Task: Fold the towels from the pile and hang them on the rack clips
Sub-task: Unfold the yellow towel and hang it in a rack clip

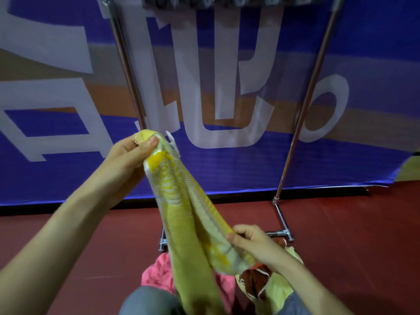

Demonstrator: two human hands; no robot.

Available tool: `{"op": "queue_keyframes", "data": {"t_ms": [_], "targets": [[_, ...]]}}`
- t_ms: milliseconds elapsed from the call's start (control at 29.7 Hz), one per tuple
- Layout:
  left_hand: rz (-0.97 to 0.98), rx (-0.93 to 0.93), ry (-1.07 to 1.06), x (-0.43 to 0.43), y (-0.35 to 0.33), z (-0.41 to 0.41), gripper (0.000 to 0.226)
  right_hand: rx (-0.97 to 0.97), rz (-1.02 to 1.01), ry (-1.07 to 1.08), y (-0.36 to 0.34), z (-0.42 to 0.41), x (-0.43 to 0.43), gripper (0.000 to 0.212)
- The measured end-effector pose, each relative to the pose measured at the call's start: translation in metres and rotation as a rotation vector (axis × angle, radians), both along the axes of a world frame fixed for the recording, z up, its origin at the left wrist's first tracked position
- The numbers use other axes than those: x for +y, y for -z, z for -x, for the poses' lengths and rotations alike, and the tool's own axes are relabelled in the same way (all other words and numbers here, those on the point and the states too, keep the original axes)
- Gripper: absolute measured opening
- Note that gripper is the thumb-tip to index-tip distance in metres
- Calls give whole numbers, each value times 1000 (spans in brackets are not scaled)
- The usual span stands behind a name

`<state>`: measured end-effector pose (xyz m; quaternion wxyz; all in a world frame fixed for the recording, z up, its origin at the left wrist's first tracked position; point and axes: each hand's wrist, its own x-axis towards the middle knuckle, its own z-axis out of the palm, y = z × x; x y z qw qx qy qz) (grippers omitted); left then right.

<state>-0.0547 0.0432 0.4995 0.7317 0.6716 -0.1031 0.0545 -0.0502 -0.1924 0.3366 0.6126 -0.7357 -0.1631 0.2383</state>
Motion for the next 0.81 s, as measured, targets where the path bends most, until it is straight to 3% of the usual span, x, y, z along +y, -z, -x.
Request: {"op": "queue_keyframes", "data": {"t_ms": [202,337,438,640,808], "targets": [[-110,20,-80,17,23,6,48,101,-25,264,-9,2,-17,27],[-345,4,-137,-8,65,28,17,203,-159,456,-31,0,-20,19],[-458,-38,-177,-44,97,41,16,257,-252,459,-48,-4,-14,18],[-399,-113,-284,-106,112,65,24,354,-459,490,-77,4,-2,18],[-282,-120,-328,-119,109,74,26,341,-502,490,-89,18,-5,20]]}}
